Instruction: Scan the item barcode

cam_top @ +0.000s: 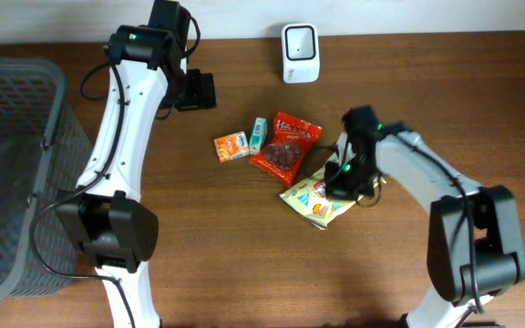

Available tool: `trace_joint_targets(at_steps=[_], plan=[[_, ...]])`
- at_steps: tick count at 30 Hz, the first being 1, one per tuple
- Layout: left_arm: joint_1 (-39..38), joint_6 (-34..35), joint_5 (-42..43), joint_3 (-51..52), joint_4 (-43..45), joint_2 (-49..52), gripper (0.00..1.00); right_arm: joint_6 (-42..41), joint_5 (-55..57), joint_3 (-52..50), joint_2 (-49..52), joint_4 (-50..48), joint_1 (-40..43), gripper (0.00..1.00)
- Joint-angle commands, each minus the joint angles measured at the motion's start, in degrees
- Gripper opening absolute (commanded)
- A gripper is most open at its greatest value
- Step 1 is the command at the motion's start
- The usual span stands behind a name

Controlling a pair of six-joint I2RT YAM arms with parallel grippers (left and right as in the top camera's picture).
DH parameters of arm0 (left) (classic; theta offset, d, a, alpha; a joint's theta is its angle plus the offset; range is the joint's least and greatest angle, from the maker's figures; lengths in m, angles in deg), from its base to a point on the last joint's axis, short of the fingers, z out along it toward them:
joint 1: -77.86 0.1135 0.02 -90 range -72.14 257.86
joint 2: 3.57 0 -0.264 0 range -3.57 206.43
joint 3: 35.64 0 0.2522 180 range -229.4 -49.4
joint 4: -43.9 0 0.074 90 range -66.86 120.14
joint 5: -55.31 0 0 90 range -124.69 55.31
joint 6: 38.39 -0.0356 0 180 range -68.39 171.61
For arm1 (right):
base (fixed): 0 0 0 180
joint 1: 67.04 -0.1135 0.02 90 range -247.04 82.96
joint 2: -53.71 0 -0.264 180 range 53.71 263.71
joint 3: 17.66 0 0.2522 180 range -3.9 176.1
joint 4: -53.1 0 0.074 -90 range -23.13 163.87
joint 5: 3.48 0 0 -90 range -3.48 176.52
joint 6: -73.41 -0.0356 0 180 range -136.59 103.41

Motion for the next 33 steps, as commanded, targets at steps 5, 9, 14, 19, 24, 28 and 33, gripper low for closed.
trace_joint_targets(at_steps=[5, 9, 14, 19, 24, 28, 33], plan=[[0.1, 0.0, -0.4, 0.0, 0.1, 0.1, 0.99, 3.3, -1.3, 13.7, 0.5, 8.5, 0.8, 0.06], [0.1, 0.0, -0.4, 0.0, 0.1, 0.1, 0.99, -1.6, -0.7, 1.4, 5.7, -4.5, 0.9, 0.06], [0.1, 0.0, -0.4, 0.0, 0.1, 0.1, 0.99, -1.7, 12.3, 1.8, 9.9, -1.6, 1.7, 0.06], [0.1, 0.0, -0.4, 0.0, 0.1, 0.1, 0.99, 5.0, 14.4, 25.3, 9.9, 27.3, 5.4, 0.34], [0.1, 0.0, -0.4, 0.0, 0.1, 0.1, 0.99, 4.3, 15.7, 12.9, 10.1, 20.5, 5.3, 0.36], [0.1, 0.0, -0.4, 0.0, 0.1, 0.1, 0.99, -0.2, 12.3, 2.4, 10.1, 5.3, 5.3, 0.31], [0.1, 0.0, -0.4, 0.0, 0.1, 0.1, 0.99, 3.7, 6.4, 23.2, 10.0, 17.5, 5.3, 0.35]])
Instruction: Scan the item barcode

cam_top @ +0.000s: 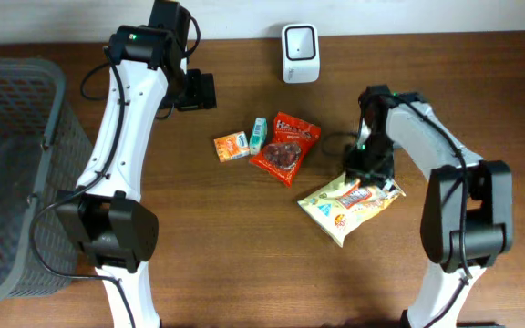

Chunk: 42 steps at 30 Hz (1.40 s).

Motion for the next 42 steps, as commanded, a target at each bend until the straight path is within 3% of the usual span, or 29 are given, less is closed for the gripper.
trace_joint_targets(at_steps=[1, 4, 5, 10, 12, 17, 28, 33, 35, 42], plan=[[0.1, 0.0, -0.4, 0.0, 0.1, 0.1, 0.99, 3.8, -0.6, 16.5, 0.0, 10.2, -0.1, 0.43], [0.1, 0.0, -0.4, 0.0, 0.1, 0.1, 0.99, 3.6, 10.0, 35.4, 0.0, 26.1, -0.1, 0.7], [0.1, 0.0, -0.4, 0.0, 0.1, 0.1, 0.99, 3.6, 11.8, 40.0, -1.0, 28.9, 0.0, 0.98], [0.1, 0.0, -0.4, 0.0, 0.1, 0.1, 0.99, 3.2, 12.0, 39.6, -11.3, 28.9, 0.0, 0.98], [0.0, 0.0, -0.4, 0.0, 0.1, 0.1, 0.99, 3.1, 17.4, 38.8, -14.3, 28.9, 0.8, 0.98], [0.0, 0.0, -0.4, 0.0, 0.1, 0.1, 0.99, 3.1, 16.9, 35.4, -13.7, 28.6, 14.8, 0.98], [0.0, 0.0, -0.4, 0.0, 0.1, 0.1, 0.99, 3.2, -2.4, -8.0, -12.9, 4.9, 17.4, 0.98], [0.0, 0.0, -0.4, 0.0, 0.1, 0.1, 0.99, 3.1, -10.6, -17.8, -12.9, -6.1, 16.3, 0.98], [0.0, 0.0, -0.4, 0.0, 0.1, 0.1, 0.99, -2.1, -10.8, -21.8, -12.9, -10.9, 15.9, 0.98], [0.0, 0.0, -0.4, 0.0, 0.1, 0.1, 0.99, -9.0, -10.8, -26.6, -12.9, -22.8, 11.9, 0.98]])
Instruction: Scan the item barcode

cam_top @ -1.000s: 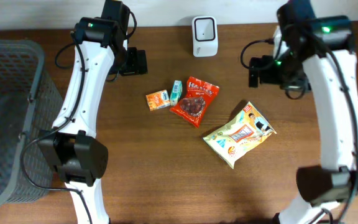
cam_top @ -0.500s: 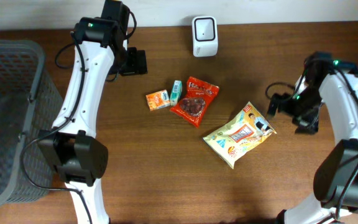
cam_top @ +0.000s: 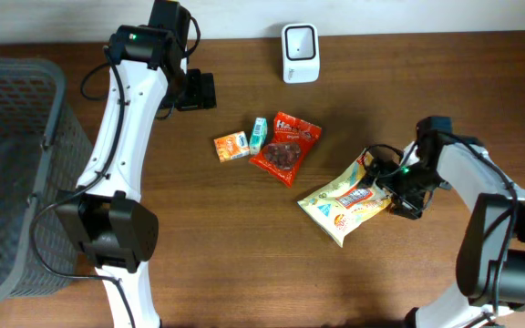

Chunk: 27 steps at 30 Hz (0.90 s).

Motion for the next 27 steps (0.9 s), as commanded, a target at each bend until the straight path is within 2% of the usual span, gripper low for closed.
trace_joint_targets(at_steps=[1, 2, 4, 7, 8, 12, 13, 19, 23, 24, 27], plan=[[0.0, 0.0, -0.4, 0.0, 0.1, 0.1, 0.99, -3.8, -0.6, -3.0, -0.3, -5.4, -3.2, 0.98], [0.0, 0.0, -0.4, 0.0, 0.1, 0.1, 0.99, -7.1, -0.7, -3.7, -0.3, -7.1, -4.2, 0.98], [0.0, 0.0, -0.4, 0.0, 0.1, 0.1, 0.99, -7.4, 0.6, -3.7, -0.3, -8.8, -5.5, 1.0], [0.0, 0.0, -0.4, 0.0, 0.1, 0.1, 0.99, -7.4, 4.0, -3.7, -0.3, -9.8, -7.4, 0.55], [0.0, 0.0, -0.4, 0.0, 0.1, 0.1, 0.99, -7.4, 4.2, -3.7, -0.3, -10.0, -7.6, 0.45], [0.0, 0.0, -0.4, 0.0, 0.1, 0.1, 0.99, -7.4, 2.6, -3.7, -0.3, -10.0, -7.6, 0.22], [0.0, 0.0, -0.4, 0.0, 0.1, 0.1, 0.99, -7.3, 1.2, -3.7, -0.3, -10.0, -7.6, 0.04], [0.0, 0.0, -0.4, 0.0, 0.1, 0.1, 0.99, -1.8, -10.8, 3.5, -1.6, -9.1, -7.6, 0.04], [0.0, 0.0, -0.4, 0.0, 0.1, 0.1, 0.99, 3.5, -22.3, 4.0, -1.6, -9.0, -7.5, 0.04], [0.0, 0.0, -0.4, 0.0, 0.1, 0.1, 0.99, 3.9, -19.8, 4.5, -1.7, -7.2, -7.5, 0.04], [0.0, 0.0, -0.4, 0.0, 0.1, 0.1, 0.99, 4.3, 3.3, 11.3, -1.7, 8.0, -7.5, 0.04]])
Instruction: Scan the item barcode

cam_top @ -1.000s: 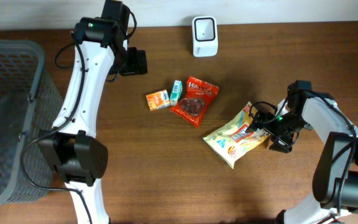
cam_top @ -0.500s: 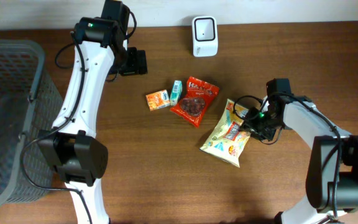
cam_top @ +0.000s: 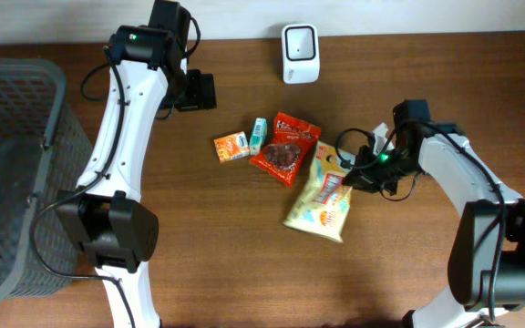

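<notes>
A yellow snack bag point(cam_top: 321, 199) is in the middle of the table, its long axis running toward the front edge. My right gripper point(cam_top: 352, 175) is at the bag's upper right corner and appears shut on it. The white barcode scanner point(cam_top: 299, 41) stands at the back edge, well behind the bag. My left gripper point(cam_top: 199, 91) hangs at the back left, away from every item; the overhead view does not show how its jaws stand.
A red snack bag point(cam_top: 285, 150) lies just left of the yellow one. Beside it are a small teal box point(cam_top: 259, 134) and a small orange box point(cam_top: 231, 146). A grey mesh basket point(cam_top: 12, 109) fills the left edge of the table.
My right gripper has moved left and toward the back, from the bag's right end to its upper corner. The yellow bag has turned from lying crosswise to lengthwise and sits closer to the red bag.
First my right gripper was on the yellow bag, right next to the red bag. Then the bag lay further right, clear of the red one. Later the gripper was at the bag's right end. Now the bag is turned, back beside the red bag. The left arm never moved.
</notes>
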Available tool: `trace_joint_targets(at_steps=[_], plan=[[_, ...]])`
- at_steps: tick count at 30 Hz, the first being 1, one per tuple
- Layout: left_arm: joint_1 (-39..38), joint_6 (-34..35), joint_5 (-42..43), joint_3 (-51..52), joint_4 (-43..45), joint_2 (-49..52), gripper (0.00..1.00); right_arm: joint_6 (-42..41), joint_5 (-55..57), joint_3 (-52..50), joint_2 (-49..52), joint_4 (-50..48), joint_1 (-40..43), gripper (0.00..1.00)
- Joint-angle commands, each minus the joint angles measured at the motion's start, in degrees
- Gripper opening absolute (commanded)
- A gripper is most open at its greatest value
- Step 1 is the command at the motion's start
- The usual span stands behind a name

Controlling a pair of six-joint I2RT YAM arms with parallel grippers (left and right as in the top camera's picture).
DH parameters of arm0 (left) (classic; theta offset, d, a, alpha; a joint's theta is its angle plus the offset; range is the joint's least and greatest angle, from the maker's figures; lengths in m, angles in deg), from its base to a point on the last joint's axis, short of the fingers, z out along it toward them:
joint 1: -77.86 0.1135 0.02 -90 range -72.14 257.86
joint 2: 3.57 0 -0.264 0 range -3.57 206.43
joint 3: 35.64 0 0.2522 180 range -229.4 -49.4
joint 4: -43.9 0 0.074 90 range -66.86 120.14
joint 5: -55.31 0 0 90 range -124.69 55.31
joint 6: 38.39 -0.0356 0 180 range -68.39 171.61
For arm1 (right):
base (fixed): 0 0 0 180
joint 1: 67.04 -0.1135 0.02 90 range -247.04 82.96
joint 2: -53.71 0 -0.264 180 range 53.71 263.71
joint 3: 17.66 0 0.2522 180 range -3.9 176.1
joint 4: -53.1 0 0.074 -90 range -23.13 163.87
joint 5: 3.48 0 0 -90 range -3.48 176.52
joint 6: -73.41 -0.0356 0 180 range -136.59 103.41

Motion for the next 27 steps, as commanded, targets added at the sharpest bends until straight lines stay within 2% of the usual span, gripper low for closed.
trace_joint_targets(at_steps=[1, 2, 3, 4, 7, 10, 12, 14, 16, 19, 21, 23, 27], plan=[[0.0, 0.0, -0.4, 0.0, 0.1, 0.1, 0.99, 1.4, 19.6, 7.6, -0.7, 10.2, -0.3, 0.26], [0.0, 0.0, -0.4, 0.0, 0.1, 0.1, 0.99, 1.3, 25.1, 9.0, -0.7, 14.1, -0.3, 0.84], [0.0, 0.0, -0.4, 0.0, 0.1, 0.1, 0.99, 1.3, 26.7, 9.3, -0.7, 16.3, -0.3, 0.96], [0.0, 0.0, -0.4, 0.0, 0.1, 0.1, 0.99, 1.1, 25.6, 9.3, -0.7, 18.1, -0.3, 0.99], [0.0, 0.0, -0.4, 0.0, 0.1, 0.1, 0.99, 2.2, 22.8, 9.2, -0.5, 18.2, -2.2, 0.99], [0.0, 0.0, -0.4, 0.0, 0.1, 0.1, 0.99, 2.1, 23.2, 7.9, 1.3, 15.6, -9.6, 0.99], [0.0, 0.0, -0.4, 0.0, 0.1, 0.1, 0.99, -3.0, 28.0, 7.9, 3.3, 14.5, -12.8, 1.0], [0.0, 0.0, -0.4, 0.0, 0.1, 0.1, 0.99, -4.0, 29.7, 7.9, 5.4, 13.4, -15.2, 0.99], [0.0, 0.0, -0.4, 0.0, 0.1, 0.1, 0.99, -8.9, 34.6, 7.9, 8.0, 12.2, -16.7, 0.95], [0.0, 0.0, -0.4, 0.0, 0.1, 0.1, 0.99, -10.1, 35.3, 7.9, 9.5, 12.3, -17.7, 0.88], [0.0, 0.0, -0.4, 0.0, 0.1, 0.1, 0.99, -10.1, 37.9, 10.4, 9.1, 15.9, -20.2, 0.89], [0.0, 0.0, -0.4, 0.0, 0.1, 0.1, 0.99, -10.1, 40.4, 14.2, 9.1, 18.5, -24.3, 0.95], [0.0, 0.0, -0.4, 0.0, 0.1, 0.1, 0.99, -13.2, 47.2, 12.0, 11.2, 17.2, -32.8, 1.0]])
